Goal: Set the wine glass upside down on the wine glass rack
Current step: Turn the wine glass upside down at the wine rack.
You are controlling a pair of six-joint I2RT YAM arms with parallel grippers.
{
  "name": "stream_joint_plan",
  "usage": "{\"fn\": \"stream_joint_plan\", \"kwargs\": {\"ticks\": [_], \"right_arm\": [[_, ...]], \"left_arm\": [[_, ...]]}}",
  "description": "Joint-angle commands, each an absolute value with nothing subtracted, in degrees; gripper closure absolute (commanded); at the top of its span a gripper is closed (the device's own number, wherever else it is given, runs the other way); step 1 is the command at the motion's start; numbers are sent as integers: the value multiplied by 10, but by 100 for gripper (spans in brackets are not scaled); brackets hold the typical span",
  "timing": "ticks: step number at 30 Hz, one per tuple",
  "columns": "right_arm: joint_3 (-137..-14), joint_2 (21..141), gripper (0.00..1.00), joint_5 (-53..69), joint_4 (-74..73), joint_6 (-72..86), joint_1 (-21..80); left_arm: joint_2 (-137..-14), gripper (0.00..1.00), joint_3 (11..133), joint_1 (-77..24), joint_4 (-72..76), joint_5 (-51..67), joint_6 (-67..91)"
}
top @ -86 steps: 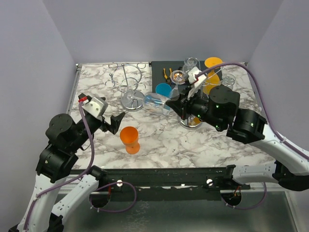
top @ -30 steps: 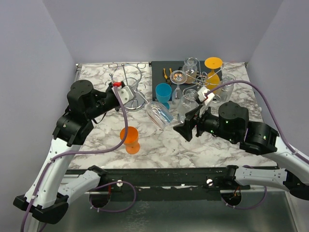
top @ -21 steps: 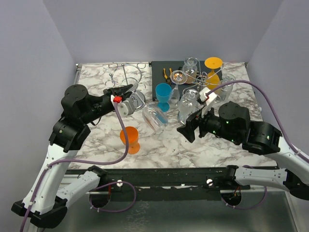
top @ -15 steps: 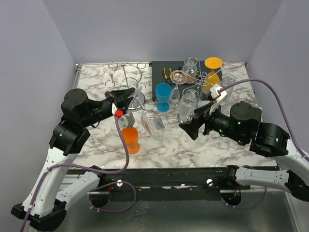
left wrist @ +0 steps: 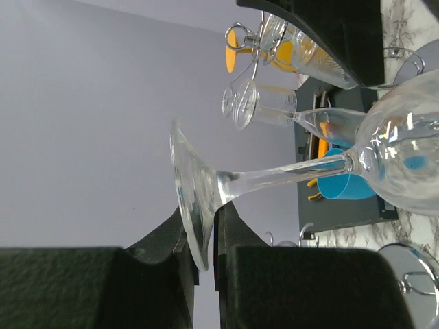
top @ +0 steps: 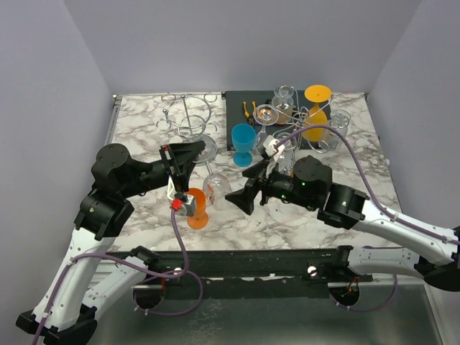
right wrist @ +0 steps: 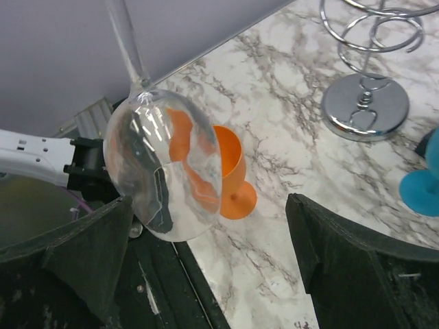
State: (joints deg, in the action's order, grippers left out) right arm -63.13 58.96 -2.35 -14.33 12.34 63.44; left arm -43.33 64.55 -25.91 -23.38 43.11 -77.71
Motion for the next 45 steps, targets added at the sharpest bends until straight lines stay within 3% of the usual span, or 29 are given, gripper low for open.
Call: {"fn": "stream_joint_plan", "kwargs": {"ticks": [1, 19, 21, 26, 28, 33, 34, 35, 36, 37, 41, 45], "right_arm": [[-577, 592, 0, 58, 45, 113, 639], [-500, 685, 1, 128, 208, 143, 639], [-500, 687, 10, 126, 211, 143, 639], [-493, 686, 50, 109, 210, 141, 639], [-488, 683, 59, 101, 203, 139, 639], [-485, 680, 65, 86, 178, 134, 639], [-485, 680, 67, 83, 175, 133, 639], [-486, 677, 68, 76, 171, 129, 639], [-486, 671, 70, 70, 167, 125, 639], [-485, 665, 70, 58, 163, 120, 639], [-477, 621, 73, 6, 132, 98, 639], [-454, 561, 84, -65, 103, 82, 639]], "left_arm": [[-420, 100, 641, -260, -206, 470, -818], [-407, 100, 611, -260, -200, 475, -855], [-398, 100, 602, -260, -197, 477, -856], [-388, 100, 589, -260, -187, 476, -841], [-387, 100, 587, -260, -177, 470, -830], [-386, 100, 580, -260, -148, 463, -812], [-384, 97, 579, -260, -145, 462, -808], [-384, 80, 578, -260, -144, 459, -805], [-382, 54, 575, -260, -144, 455, -798], [-381, 34, 573, -260, -144, 449, -788], [-386, 12, 592, -260, -146, 404, -621], [-418, 1, 640, -260, -198, 349, -436]]}}
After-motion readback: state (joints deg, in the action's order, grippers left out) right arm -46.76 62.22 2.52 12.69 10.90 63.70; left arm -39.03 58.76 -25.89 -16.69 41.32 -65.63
